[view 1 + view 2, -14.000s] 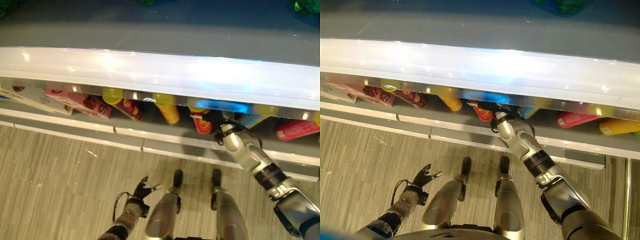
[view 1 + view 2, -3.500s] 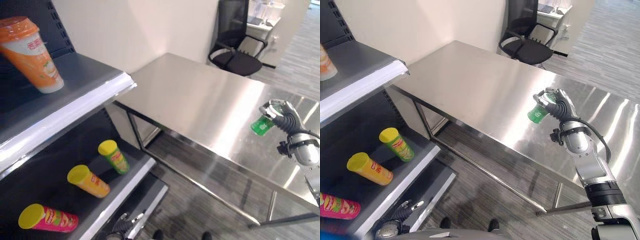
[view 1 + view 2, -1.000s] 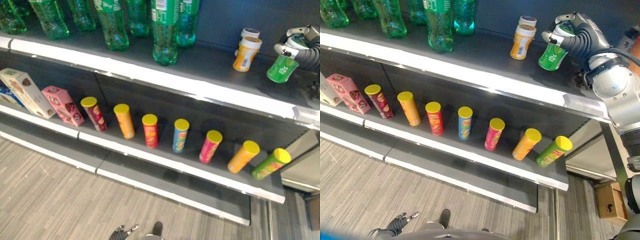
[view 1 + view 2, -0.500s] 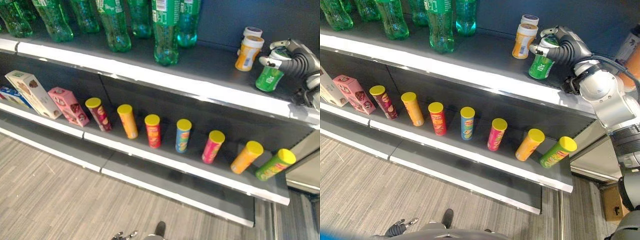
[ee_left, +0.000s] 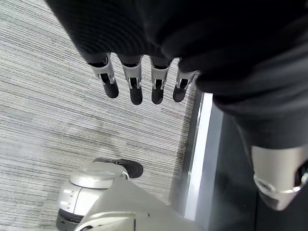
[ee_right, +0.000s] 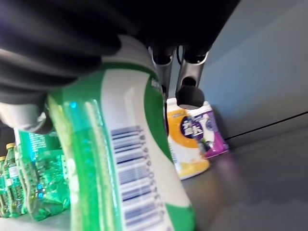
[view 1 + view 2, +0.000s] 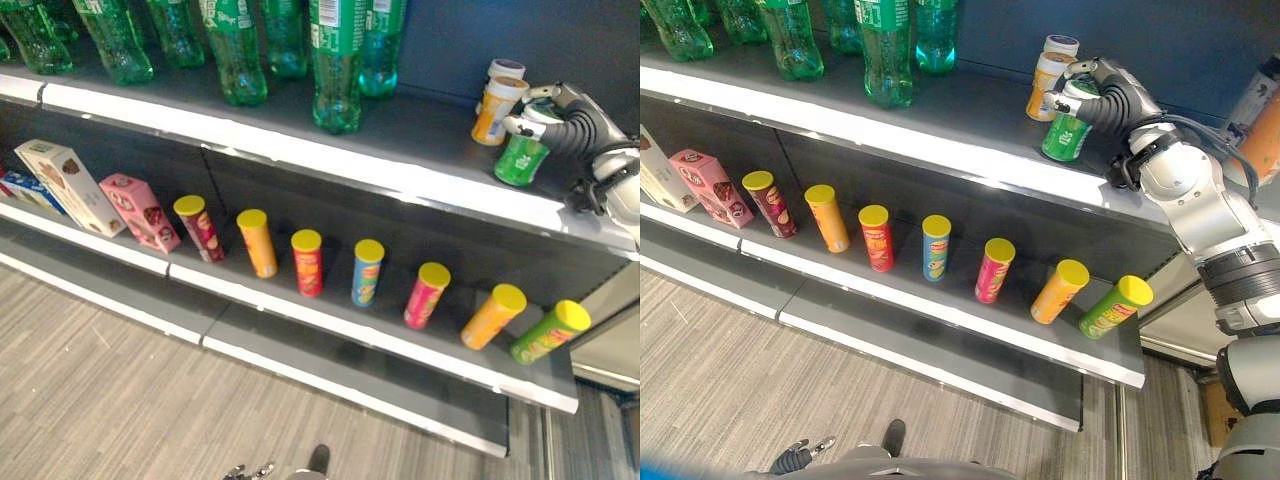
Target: Put the goods on the table back onto the shelves and tidy them up.
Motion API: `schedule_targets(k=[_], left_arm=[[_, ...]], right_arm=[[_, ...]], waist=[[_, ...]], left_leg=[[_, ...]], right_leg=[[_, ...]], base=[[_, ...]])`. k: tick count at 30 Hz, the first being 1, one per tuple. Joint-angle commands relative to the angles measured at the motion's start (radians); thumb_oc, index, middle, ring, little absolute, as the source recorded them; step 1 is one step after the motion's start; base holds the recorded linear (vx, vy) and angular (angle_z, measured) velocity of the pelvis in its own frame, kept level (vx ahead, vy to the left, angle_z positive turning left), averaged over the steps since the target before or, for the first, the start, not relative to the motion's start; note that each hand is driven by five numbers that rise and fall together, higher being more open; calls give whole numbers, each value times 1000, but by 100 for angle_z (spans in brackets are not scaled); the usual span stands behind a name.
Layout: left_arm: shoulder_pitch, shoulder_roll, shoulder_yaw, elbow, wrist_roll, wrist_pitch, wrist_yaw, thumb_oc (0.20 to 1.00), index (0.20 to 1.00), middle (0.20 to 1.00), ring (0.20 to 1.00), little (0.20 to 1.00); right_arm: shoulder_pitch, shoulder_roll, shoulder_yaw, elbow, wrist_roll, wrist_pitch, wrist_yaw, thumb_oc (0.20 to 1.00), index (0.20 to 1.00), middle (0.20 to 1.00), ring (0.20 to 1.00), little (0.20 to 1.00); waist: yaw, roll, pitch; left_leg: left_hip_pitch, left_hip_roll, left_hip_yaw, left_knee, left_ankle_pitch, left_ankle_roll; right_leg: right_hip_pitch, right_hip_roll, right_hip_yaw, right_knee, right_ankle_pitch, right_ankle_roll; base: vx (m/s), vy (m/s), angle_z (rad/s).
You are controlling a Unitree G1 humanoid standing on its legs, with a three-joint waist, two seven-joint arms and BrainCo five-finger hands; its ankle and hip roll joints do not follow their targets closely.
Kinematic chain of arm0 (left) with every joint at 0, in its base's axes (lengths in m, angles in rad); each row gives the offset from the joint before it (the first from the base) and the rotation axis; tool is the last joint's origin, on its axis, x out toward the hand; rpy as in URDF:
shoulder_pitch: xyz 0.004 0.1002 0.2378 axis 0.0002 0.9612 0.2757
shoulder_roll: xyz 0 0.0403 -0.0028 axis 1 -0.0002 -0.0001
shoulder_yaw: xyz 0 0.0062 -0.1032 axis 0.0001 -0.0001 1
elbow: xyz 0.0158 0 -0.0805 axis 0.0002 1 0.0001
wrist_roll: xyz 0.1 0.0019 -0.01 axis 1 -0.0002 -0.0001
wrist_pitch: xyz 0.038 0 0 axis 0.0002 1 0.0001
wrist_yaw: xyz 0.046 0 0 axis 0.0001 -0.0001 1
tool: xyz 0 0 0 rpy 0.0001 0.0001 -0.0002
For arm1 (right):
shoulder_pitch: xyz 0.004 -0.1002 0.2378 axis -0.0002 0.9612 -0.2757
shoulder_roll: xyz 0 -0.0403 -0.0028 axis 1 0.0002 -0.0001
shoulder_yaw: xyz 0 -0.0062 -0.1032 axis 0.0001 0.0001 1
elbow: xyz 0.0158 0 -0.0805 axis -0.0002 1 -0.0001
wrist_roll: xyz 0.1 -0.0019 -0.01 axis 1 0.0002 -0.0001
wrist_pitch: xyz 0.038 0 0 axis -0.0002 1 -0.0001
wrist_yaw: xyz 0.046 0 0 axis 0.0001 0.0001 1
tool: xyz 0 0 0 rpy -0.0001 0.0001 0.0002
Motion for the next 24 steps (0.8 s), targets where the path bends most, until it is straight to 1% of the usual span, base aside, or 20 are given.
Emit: schedule_targets(k=[1, 9, 19, 20, 21, 24], left_arm=[[-43, 40, -19, 47, -46, -15, 21, 1000, 1000, 1000, 1000, 1000], [-49, 41, -23, 47, -47, -14, 22, 1000, 1000, 1000, 1000, 1000], [-50, 46, -12, 56, -45, -12, 25, 1000, 1000, 1000, 1000, 1000], [-51, 46, -12, 56, -44, -11, 24, 1000, 1000, 1000, 1000, 1000], [-50, 45, -13, 56, -45, -11, 24, 1000, 1000, 1000, 1000, 1000], [-55, 46, -11, 56, -44, -9, 30, 1000, 1000, 1000, 1000, 1000]], right_arm=[[-98, 19, 55, 20, 38, -15, -17, 200, 200, 200, 200, 200], [-109, 36, 72, 25, 34, -12, -15, 200, 200, 200, 200, 200], [-104, 49, 80, 29, 32, -4, -8, 200, 200, 200, 200, 200], [-104, 50, 79, 29, 32, -5, -9, 448, 448, 448, 448, 448], [-102, 55, 72, 28, 31, -6, -16, 1000, 1000, 1000, 1000, 1000], [-100, 72, 39, 19, 19, -9, -48, 1000, 1000, 1000, 1000, 1000]], waist=[[40, -41, -22], [43, -43, -23], [38, -41, -22], [37, -40, -21], [35, -40, -22], [31, -38, -25]], left_leg=[[59, 65, 47, 24, -127, -57], [58, 66, 46, 23, -127, -58], [63, 67, 55, 22, -133, -53], [65, 67, 56, 21, -133, -53], [67, 67, 59, 22, -135, -51], [72, 68, 67, 23, -141, -47]], right_leg=[[-82, -71, -19, 84, -47, 20], [-79, -75, -26, 83, -47, 22], [-81, -79, -18, 88, -47, 23], [-81, -78, -16, 88, -47, 23], [-82, -79, -11, 90, -47, 23], [-83, -79, -2, 92, -47, 25]], base=[[0, 0, 0], [4, 7, 5], [0, 0, 0], [0, 0, 0], [0, 0, 0], [14, 16, -7]])
